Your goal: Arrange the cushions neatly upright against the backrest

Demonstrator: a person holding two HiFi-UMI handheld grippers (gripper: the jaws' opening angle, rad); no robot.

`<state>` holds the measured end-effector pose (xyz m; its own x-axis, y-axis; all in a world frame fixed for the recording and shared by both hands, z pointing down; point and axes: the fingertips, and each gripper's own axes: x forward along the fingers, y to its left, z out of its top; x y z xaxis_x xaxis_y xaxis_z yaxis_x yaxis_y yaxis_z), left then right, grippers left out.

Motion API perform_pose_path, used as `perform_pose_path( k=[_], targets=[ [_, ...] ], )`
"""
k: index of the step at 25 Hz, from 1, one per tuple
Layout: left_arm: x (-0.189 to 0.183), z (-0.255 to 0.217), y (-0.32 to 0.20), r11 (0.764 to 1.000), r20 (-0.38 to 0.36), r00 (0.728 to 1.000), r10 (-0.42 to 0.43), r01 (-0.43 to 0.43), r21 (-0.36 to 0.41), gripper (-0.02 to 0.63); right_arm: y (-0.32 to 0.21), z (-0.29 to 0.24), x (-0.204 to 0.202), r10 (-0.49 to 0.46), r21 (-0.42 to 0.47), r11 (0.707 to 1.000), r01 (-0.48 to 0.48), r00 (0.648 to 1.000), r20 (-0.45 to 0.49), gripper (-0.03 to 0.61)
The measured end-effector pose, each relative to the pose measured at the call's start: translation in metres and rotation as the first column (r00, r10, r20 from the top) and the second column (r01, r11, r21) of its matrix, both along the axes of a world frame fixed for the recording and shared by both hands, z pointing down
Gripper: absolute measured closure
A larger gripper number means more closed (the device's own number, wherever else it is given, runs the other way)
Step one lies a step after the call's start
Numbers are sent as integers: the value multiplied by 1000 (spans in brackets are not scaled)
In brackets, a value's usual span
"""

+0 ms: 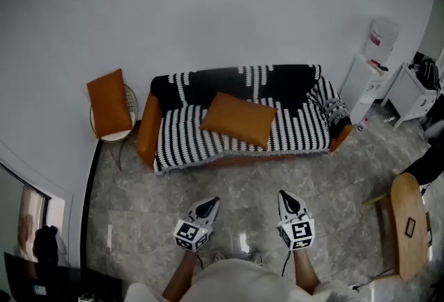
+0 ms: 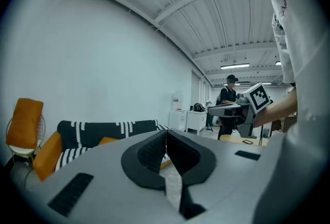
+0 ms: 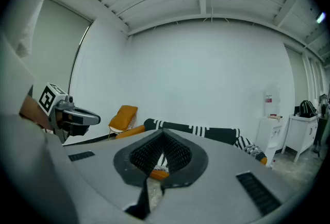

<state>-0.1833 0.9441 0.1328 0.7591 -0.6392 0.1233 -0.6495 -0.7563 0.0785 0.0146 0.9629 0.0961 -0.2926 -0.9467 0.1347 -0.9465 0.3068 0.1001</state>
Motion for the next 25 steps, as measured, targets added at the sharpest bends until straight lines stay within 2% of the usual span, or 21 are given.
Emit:
perform_pose_path(
  k=[16, 25],
  targets=[
    [6, -5, -10, 1000, 7, 1000, -10, 9, 11, 583, -7, 9, 5, -24, -25, 999, 24, 1000, 17, 549],
    [42, -4, -14, 999, 15, 999, -35, 35, 3, 583, -8, 19, 38, -65, -52, 996, 66, 998, 11, 549]
  ],
)
